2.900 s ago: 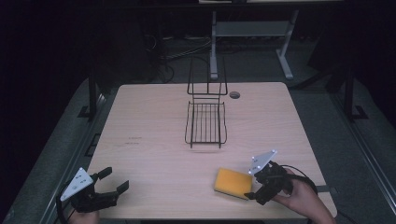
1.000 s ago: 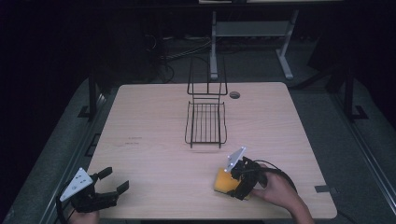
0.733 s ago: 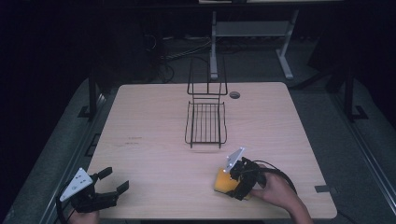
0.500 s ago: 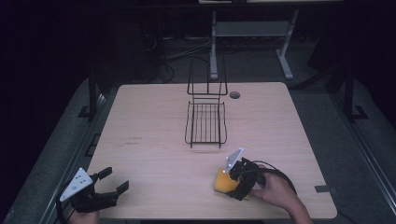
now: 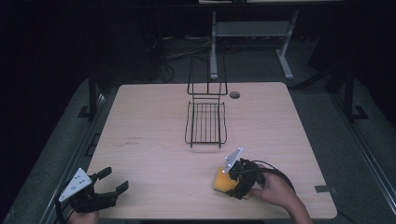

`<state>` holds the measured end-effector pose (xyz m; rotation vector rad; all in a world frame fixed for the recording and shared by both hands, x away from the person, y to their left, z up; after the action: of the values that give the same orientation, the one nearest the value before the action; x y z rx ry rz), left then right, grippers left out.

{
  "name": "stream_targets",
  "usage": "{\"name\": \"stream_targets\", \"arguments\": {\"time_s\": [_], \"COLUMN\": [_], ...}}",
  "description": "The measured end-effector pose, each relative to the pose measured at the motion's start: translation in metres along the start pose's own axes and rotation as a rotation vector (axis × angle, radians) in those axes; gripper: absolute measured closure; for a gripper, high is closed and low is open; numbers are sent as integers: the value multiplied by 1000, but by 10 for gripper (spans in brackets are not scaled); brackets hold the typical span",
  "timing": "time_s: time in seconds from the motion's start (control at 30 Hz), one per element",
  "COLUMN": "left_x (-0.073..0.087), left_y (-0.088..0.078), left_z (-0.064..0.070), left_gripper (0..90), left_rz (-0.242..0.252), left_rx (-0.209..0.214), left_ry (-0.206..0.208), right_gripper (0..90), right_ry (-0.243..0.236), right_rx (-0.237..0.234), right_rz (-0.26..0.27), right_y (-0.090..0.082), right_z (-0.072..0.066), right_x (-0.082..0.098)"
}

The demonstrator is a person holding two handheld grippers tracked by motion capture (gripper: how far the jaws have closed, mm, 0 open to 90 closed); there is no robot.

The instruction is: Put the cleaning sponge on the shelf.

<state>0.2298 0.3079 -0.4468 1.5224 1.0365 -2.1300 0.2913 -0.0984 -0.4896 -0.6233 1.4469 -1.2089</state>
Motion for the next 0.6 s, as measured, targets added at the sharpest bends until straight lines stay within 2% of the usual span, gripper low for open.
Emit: {"name": "stream_targets", "arguments": {"time_s": [0.17,0.6], "left_x": [0,0], "left_y": [0,0], "left_z": [0,0], "left_gripper": [128,128], "left_rz": [-1,0], "left_rx": [0,1], "left_ry": [-1,0], "right_gripper": [221,221], "right_ry": [4,-41], "right_rx": [-8,-28], "right_rz": [22,50], "right_y": [-4,-15], "right_z": [3,13], "right_x": [-2,-20]}}
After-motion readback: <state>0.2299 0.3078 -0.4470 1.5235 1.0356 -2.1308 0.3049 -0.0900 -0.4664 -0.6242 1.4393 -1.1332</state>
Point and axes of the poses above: each handheld gripper's, and its own axes: y roughly forward along the jaws, x roughly out of its underside, z roughly to its right, the point moved 5 cm from there along y, roughly forward along the jaws, and after that the axes turned 9 degrees about x, right-handed, at the moved point
